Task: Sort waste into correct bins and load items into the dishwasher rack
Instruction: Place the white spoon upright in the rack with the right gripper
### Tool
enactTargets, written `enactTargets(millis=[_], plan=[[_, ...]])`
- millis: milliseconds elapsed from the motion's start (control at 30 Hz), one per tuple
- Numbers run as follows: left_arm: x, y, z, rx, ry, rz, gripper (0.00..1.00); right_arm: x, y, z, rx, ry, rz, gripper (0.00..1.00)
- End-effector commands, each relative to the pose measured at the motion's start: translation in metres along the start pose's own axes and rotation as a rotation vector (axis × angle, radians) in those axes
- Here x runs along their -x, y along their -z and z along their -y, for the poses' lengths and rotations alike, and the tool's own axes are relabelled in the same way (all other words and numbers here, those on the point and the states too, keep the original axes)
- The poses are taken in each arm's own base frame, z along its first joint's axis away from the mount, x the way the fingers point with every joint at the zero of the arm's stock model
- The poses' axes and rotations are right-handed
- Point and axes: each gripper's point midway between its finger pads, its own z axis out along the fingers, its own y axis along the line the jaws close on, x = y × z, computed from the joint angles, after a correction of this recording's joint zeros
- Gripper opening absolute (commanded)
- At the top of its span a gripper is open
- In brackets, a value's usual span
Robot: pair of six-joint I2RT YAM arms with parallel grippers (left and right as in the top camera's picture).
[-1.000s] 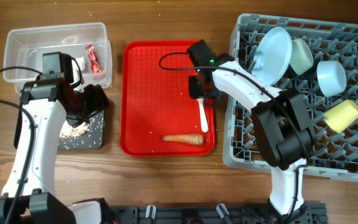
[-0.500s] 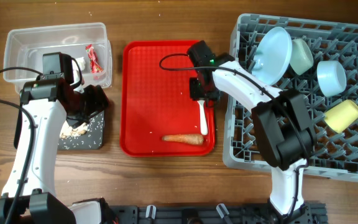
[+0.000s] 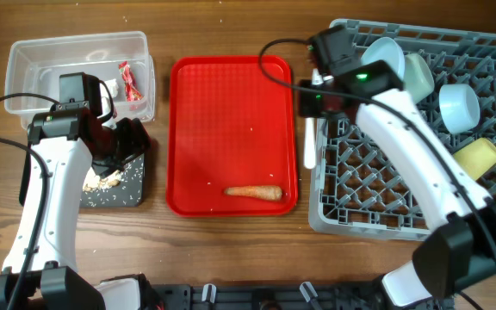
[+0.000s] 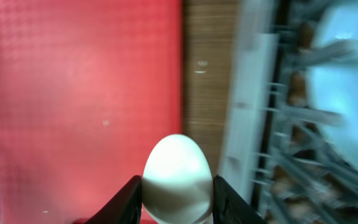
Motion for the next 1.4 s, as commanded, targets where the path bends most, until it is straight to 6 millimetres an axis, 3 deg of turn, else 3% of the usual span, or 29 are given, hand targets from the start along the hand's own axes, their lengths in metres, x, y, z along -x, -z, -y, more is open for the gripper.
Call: enactTargets(millis=[0,133,333,467,633,1233,1367], plan=[[0.002,0.005,0.000,-0.004,-0.001,0.017,0.76,0.006,0.005,0.039,-0.089,-0.047,0.009,0.33],[0.002,0.005,0.000,-0.004,-0.001,0.017,0.76,0.001,-0.003,0.060,-0.114,-0.061,-0.032,0.33],[0.002,0.005,0.000,-0.004,-0.001,0.017,0.76,-0.026,-0.031,0.065,-0.116,-0.067,-0.105,0.33],[0.002,0.005,0.000,-0.004,-0.001,0.017,0.76,-0.031,-0.040,0.062,-0.093,-0.069,-0.112,0.33],[0.002,0.005,0.000,-0.004,-0.001,0.017,0.76,-0.029,-0.041,0.060,-0.084,-0.070,-0.104,0.38],[0.002,0.005,0.000,-0.004,-0.001,0.016,0.76,-0.031,-0.040,0.057,-0.063,-0.071,-0.111,0.40],[-0.001,0.005,0.007,-0.041,-0.003,0.000,0.73,-0.029,-0.028,0.056,-0.056,-0.070,-0.090,0.44]])
